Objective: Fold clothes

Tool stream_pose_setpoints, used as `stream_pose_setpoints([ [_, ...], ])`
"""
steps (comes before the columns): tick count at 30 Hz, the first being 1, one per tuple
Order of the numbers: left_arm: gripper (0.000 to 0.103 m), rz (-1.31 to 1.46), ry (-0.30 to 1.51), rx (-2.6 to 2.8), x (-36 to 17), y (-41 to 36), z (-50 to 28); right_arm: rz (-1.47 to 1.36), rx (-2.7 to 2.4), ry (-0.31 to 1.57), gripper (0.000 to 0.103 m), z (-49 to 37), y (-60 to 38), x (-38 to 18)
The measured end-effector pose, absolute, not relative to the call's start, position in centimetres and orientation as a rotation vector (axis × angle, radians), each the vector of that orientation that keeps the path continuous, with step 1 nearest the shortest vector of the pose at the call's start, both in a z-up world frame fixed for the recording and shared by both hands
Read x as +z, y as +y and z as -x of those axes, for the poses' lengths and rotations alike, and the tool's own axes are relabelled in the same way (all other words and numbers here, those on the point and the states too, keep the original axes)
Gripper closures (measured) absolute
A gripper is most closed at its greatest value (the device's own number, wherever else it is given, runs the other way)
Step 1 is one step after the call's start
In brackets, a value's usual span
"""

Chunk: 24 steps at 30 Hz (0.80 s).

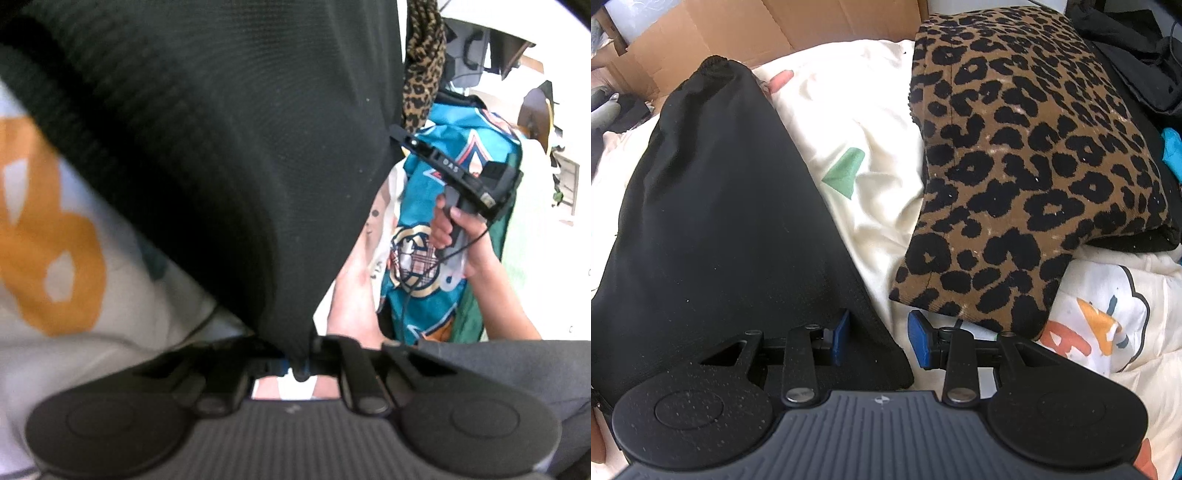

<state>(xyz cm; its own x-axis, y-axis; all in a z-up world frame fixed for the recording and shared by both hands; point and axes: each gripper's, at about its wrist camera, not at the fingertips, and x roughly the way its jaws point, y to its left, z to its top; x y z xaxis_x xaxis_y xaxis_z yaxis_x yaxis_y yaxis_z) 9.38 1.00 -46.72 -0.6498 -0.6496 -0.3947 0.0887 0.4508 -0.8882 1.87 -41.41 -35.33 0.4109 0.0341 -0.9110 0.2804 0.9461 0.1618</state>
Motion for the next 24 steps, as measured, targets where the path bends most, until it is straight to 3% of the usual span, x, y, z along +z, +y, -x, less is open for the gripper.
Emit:
stream_pose_setpoints([
  [24, 0.098, 0.337, 1.885, -1.17, -42.4, 4.4, -11.9, -0.247, 0.057, 1.174, 0.061, -1.3, -38.7, -34.5],
])
